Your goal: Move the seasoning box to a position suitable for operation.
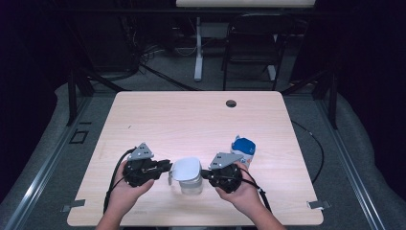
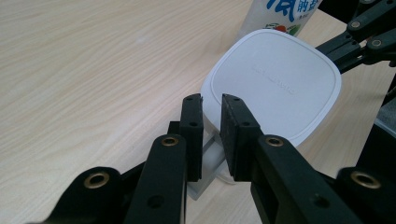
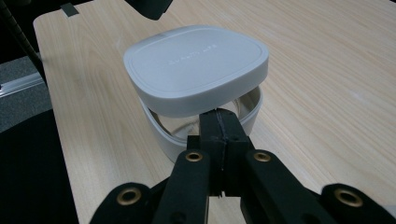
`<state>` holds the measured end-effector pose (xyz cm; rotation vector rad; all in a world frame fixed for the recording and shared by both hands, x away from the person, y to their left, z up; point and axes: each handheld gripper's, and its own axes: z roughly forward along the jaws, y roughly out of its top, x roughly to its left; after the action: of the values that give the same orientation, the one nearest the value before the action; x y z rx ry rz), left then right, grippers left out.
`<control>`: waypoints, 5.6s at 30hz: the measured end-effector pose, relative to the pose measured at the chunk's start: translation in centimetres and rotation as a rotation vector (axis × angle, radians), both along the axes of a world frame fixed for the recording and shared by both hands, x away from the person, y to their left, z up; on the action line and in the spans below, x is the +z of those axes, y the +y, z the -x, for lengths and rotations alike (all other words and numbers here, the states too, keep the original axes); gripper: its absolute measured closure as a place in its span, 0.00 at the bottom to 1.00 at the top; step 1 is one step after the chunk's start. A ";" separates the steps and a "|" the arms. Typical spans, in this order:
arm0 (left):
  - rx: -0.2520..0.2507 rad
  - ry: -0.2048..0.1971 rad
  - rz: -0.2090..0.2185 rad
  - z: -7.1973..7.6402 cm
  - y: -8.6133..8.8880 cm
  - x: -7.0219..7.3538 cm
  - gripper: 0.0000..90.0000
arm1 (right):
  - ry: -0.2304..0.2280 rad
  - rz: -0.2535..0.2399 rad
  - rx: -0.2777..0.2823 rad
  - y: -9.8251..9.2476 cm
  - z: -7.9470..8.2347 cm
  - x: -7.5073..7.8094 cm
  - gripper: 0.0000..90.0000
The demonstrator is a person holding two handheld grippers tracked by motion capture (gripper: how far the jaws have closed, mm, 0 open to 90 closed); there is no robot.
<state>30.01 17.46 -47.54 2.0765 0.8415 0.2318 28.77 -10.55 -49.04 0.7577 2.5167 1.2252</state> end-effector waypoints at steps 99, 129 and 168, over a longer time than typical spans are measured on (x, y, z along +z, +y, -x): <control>0.136 -0.023 0.024 0.0 3.7 0.0 0.57 | -0.063 -0.053 0.077 4.0 -0.3 4.3 0.99; 0.148 -0.015 0.017 -0.2 4.0 -0.5 0.58 | -0.074 -0.046 0.040 2.7 -0.2 4.3 0.91; 0.164 -0.020 0.035 -0.3 4.8 -0.3 0.57 | -0.106 -0.113 -0.077 -3.8 1.6 4.4 0.58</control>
<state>30.27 22.28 -47.84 1.9717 0.9980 0.3233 27.20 -14.32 -44.60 0.7851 2.3284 1.3538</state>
